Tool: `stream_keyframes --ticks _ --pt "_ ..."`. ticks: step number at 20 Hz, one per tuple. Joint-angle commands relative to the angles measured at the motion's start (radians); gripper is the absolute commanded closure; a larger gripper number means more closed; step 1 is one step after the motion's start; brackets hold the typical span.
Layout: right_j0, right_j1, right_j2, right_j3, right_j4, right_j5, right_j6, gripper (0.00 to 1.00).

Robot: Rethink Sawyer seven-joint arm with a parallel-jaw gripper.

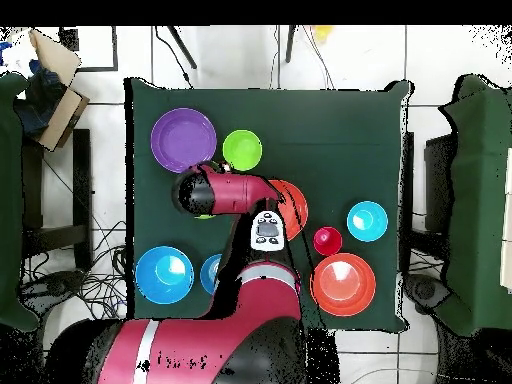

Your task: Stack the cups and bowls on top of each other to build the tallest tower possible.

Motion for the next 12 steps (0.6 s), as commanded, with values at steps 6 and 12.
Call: stream_keyframes --ticks 6,12 --pt "-0.011 -0.12 0.066 0.076 -0.029 0.137 0.07 0.0" --pt "-0.026 -0.197 0.082 0.161 -0.037 0.147 0.061 0.0"
